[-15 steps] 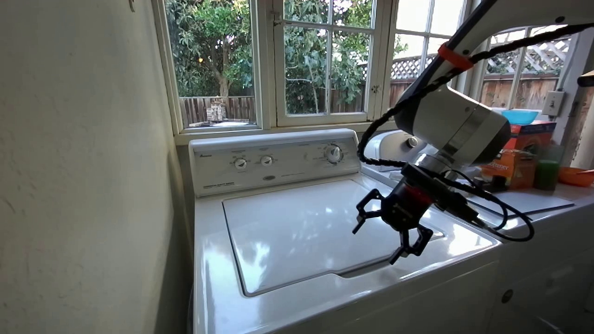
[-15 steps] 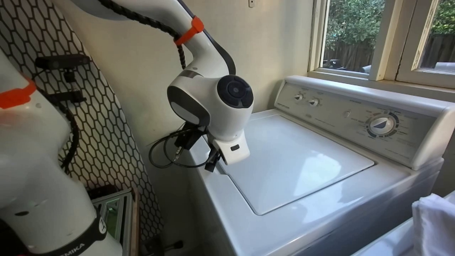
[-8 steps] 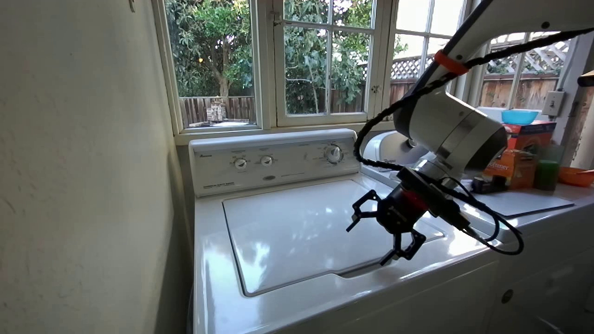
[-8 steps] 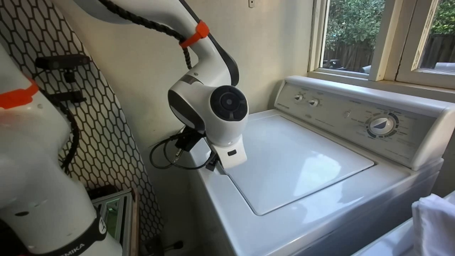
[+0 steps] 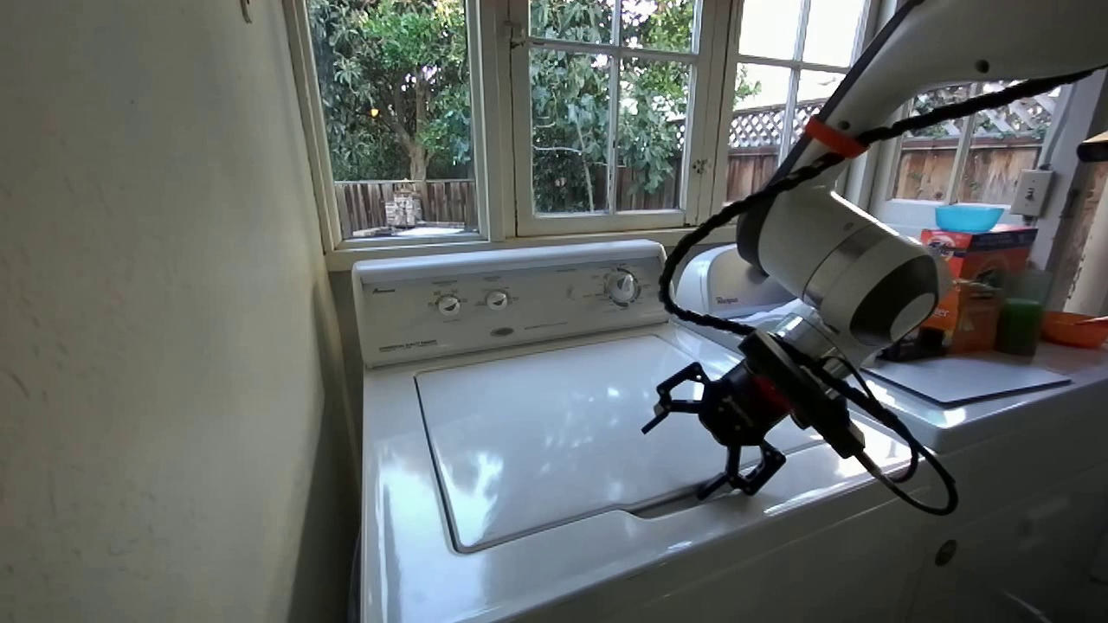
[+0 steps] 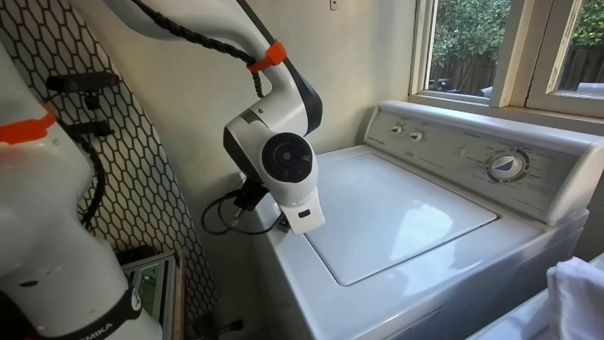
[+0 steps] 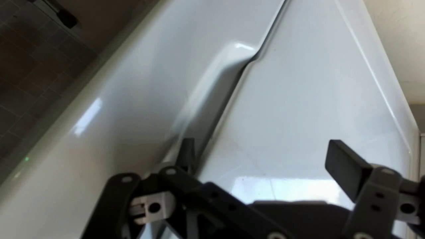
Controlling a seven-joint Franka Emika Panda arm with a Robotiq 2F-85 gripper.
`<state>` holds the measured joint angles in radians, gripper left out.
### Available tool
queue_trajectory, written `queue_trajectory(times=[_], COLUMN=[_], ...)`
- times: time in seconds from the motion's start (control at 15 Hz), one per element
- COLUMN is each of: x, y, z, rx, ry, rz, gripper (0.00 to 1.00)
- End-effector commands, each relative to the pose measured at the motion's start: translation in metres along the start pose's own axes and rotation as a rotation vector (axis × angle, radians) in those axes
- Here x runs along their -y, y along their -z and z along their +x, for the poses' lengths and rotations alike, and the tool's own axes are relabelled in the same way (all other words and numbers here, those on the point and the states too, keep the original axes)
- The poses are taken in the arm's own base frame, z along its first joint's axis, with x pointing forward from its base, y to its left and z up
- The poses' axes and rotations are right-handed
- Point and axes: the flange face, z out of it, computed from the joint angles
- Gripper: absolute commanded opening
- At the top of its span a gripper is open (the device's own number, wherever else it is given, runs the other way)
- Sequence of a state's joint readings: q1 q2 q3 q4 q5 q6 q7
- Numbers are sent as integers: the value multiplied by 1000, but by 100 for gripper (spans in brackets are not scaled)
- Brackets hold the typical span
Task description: Open the washing machine on the left.
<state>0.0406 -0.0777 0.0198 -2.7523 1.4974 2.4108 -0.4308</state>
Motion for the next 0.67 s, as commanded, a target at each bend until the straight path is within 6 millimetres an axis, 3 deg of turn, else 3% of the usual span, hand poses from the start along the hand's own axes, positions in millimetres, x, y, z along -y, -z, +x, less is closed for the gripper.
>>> queue_trajectory(times=[0.0,0.6], x=[4,35], y=[-2,14], z=[2,9], rx=[-44,-68], ry=[14,6], rz=[53,160], gripper=[100,100])
